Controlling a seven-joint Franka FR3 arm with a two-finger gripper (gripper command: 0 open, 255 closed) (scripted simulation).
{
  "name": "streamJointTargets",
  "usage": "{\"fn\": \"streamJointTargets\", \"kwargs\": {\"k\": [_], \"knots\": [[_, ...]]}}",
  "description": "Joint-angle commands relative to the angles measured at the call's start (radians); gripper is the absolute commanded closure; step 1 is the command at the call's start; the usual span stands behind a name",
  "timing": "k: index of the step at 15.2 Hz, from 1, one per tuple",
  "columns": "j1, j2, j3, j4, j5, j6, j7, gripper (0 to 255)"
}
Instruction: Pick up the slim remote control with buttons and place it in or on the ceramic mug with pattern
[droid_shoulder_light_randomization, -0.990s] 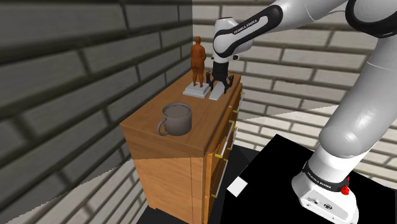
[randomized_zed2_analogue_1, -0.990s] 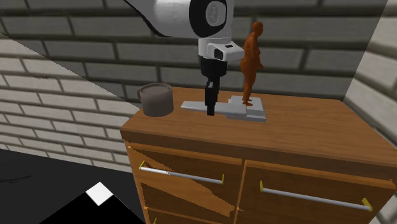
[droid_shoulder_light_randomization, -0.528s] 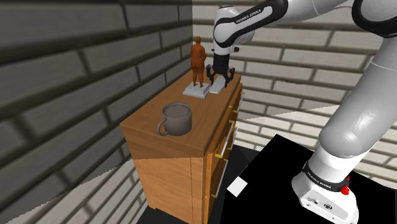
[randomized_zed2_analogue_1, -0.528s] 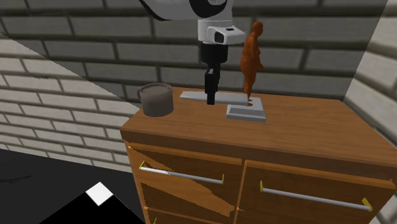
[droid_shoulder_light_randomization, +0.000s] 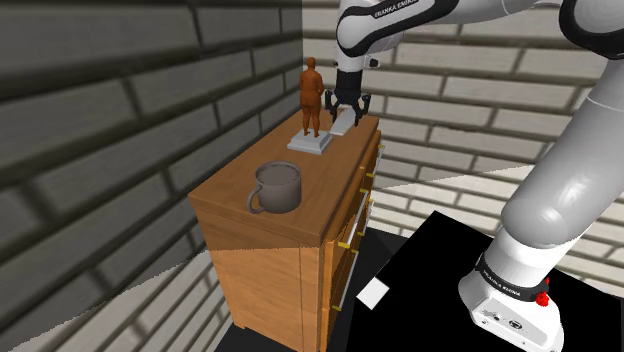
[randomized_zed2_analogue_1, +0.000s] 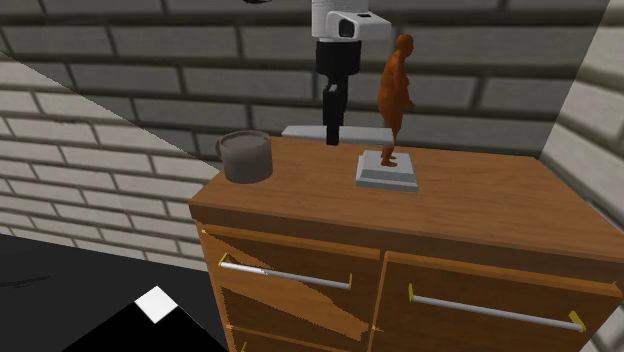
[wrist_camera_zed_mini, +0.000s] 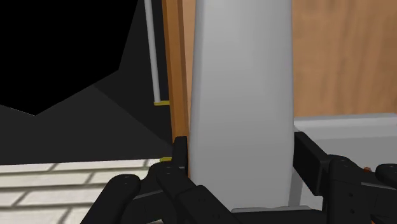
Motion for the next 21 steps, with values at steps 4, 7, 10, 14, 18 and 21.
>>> {"fn": "streamJointTargets", "kwargs": {"k": [4,7,10,14,18,21], "knots": [[0.046,0.001,0.051,0.015,0.001,-0.014,0.096,255],[0.081,0.014,0.088,0.031,-0.002,-0.017,0.170,255],[0.116,0.035,0.125,0.057,-0.008,-0.023,0.244,255],[0.164,0.079,0.174,0.108,-0.024,-0.034,0.346,255],[0.217,0.139,0.218,0.179,-0.051,-0.051,0.449,255],[0.262,0.196,0.247,0.247,-0.078,-0.069,0.526,255]]}}
